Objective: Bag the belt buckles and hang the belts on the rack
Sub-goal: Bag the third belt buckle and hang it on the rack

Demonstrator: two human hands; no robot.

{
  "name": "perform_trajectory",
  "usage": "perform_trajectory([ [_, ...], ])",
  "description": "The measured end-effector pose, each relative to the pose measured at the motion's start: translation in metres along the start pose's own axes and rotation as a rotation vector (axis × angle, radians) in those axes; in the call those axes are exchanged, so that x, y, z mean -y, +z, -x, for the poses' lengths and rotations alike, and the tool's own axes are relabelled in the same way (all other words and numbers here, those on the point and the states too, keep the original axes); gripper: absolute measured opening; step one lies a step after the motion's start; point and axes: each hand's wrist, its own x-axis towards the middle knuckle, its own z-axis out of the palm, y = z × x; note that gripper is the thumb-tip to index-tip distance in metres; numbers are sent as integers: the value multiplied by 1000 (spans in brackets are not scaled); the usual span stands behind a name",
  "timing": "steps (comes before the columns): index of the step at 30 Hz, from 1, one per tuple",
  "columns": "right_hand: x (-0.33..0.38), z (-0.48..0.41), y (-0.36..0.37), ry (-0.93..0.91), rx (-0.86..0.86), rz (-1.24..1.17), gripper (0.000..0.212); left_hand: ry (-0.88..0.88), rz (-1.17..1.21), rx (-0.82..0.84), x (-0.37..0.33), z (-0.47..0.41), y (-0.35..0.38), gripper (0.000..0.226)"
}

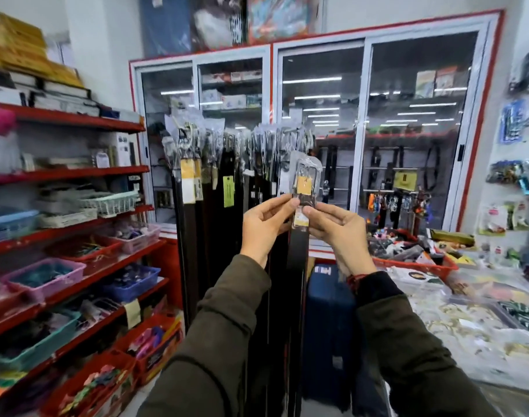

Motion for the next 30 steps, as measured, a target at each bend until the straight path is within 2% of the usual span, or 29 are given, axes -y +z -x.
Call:
perform_trajectory([
  [5, 23, -33, 11, -84, 21, -10, 41, 110, -9, -2, -28, -33, 18, 31],
  [10, 41, -61, 19, -151, 8, 55, 40, 115, 47, -54, -39, -58, 33, 29],
  [13, 46, -70, 19, -148, -5, 79, 35, 115, 59, -79, -41, -66, 40, 31],
  [20, 40, -79, 17, -127, -35, 120, 39, 67, 102, -108, -31, -75, 42, 36],
  [27, 30, -93, 18, -104, -33, 196, 40, 30, 135, -138, -23, -84, 38, 26],
  [30, 22, -98, 21, -97, -27, 210, 40, 36, 120, -155, -17, -86, 34, 33],
])
